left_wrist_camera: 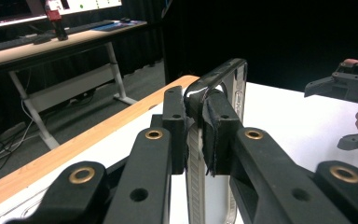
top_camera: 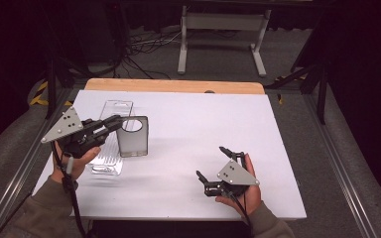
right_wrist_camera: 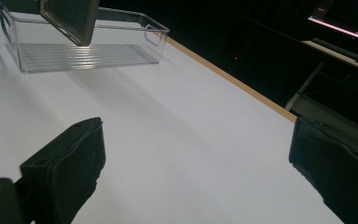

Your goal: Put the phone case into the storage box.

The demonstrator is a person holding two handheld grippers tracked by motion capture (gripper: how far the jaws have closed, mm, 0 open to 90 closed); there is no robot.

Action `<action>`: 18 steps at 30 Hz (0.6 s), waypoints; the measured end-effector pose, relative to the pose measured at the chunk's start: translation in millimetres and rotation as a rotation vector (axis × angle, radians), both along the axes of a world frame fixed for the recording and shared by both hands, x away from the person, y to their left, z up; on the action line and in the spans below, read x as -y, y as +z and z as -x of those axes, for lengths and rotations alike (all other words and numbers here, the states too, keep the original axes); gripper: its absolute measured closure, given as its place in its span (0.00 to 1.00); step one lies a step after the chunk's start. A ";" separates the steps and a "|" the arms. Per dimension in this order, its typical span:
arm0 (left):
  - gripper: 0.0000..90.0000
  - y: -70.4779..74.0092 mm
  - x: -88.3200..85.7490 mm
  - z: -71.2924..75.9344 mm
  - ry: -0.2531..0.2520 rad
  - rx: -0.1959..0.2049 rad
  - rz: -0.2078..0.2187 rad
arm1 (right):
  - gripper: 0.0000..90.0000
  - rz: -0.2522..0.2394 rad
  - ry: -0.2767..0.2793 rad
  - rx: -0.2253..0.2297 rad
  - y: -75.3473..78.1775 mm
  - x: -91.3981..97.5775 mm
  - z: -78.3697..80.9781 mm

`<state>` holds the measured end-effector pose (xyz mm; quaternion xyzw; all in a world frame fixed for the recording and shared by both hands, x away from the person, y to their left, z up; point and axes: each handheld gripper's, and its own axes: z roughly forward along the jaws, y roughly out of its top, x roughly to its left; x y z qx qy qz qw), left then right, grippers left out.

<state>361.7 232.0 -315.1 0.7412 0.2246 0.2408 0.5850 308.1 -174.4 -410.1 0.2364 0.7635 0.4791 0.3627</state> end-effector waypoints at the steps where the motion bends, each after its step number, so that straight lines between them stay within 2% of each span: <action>1: 0.90 0.3 -1.1 -0.1 0.000 -0.002 0.000 | 0.04 -0.006 0.003 -0.001 0.4 0.4 0.1; 7: 0.90 1.3 -8.6 -1.2 0.009 0.008 0.013 | 0.03 -0.023 0.005 0.004 1.3 0.5 0.7; 18: 0.90 2.6 -24.0 -3.7 0.037 0.027 0.034 | 0.04 0.005 0.014 -0.001 -0.4 -2.2 0.1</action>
